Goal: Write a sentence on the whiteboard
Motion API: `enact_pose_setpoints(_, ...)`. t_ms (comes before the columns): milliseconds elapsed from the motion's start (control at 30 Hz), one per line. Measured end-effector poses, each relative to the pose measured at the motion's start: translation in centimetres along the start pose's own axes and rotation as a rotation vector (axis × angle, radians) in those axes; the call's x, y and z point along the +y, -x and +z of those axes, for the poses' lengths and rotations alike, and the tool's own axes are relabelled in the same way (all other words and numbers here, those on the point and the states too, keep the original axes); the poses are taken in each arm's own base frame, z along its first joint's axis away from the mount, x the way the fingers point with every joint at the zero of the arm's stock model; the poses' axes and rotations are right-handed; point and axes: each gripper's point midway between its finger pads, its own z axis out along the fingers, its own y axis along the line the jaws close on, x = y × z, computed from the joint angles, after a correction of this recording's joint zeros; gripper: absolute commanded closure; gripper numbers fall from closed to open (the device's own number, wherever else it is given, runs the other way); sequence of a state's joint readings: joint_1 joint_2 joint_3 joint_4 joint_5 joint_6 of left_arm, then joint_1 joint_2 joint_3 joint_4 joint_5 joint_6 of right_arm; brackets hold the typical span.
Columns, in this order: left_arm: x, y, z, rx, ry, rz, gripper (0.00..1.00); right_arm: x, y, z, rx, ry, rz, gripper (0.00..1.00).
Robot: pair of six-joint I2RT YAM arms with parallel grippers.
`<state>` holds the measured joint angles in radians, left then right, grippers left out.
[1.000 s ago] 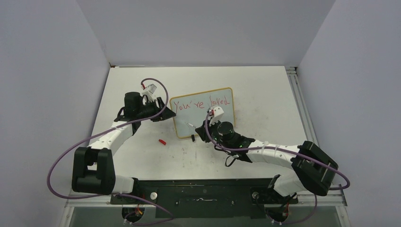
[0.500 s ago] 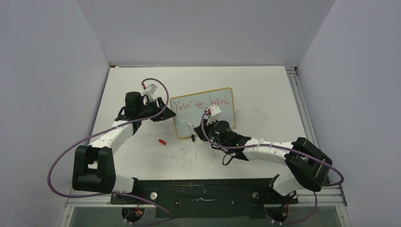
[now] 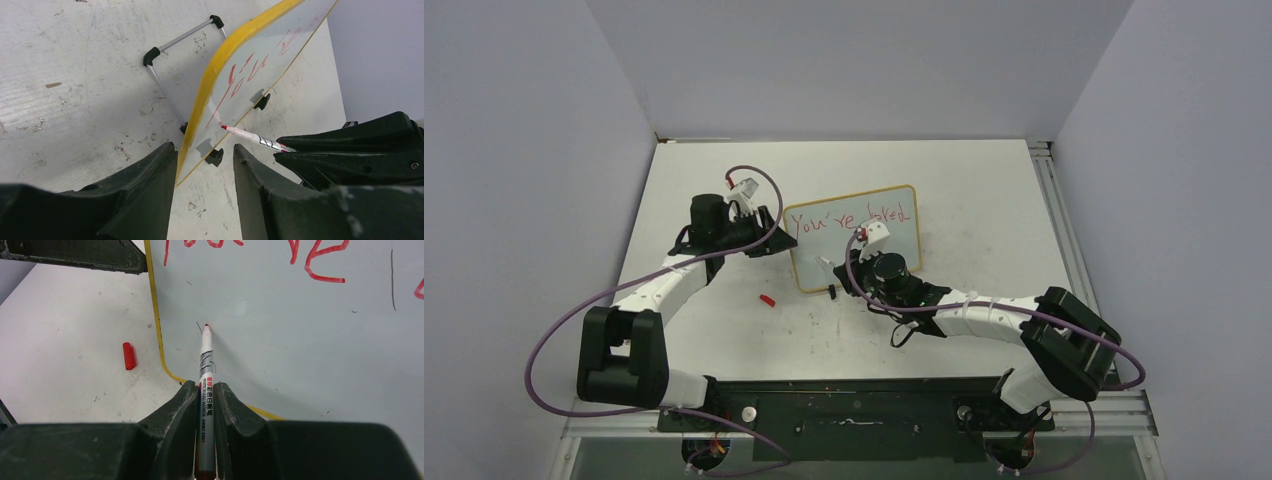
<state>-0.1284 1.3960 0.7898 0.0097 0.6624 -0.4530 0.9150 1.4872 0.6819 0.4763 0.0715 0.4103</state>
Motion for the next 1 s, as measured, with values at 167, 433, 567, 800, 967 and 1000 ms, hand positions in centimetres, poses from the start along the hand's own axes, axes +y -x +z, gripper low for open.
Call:
enact_pose_setpoints(167, -0.08, 0.07, 0.01, -0.001, -0.002, 0.002, 0.57, 0.03, 0.19, 0.11, -0.003, -0.001, -0.006, 0.95)
enact_pose_setpoints(433, -0.09, 0.06, 0.04, 0.000, -0.002, -0.005, 0.58, 0.21, 0.30, 0.85, 0.000, 0.001, -0.016, 0.95)
enact_pose_setpoints(567, -0.11, 0.04, 0.05, 0.000, -0.002, -0.005, 0.58, 0.32, 0.09, 1.02, 0.007, 0.006, -0.023, 0.95)
enact_pose_setpoints(800, -0.02, 0.16, 0.09, -0.002, 0.012, -0.005, 0.58, 0.44, -0.03, 1.00, 0.010, 0.010, -0.029, 0.95)
enact_pose_setpoints(967, 0.41, 0.28, 0.11, -0.011, 0.037, -0.008, 0.52, 0.42, -0.07, 1.00, 0.011, 0.009, -0.029, 0.95)
enact_pose_setpoints(1000, 0.46, 0.29, 0.11, -0.011, 0.039, -0.008, 0.52, 0.42, -0.07, 1.00, 0.011, 0.009, -0.029, 0.95)
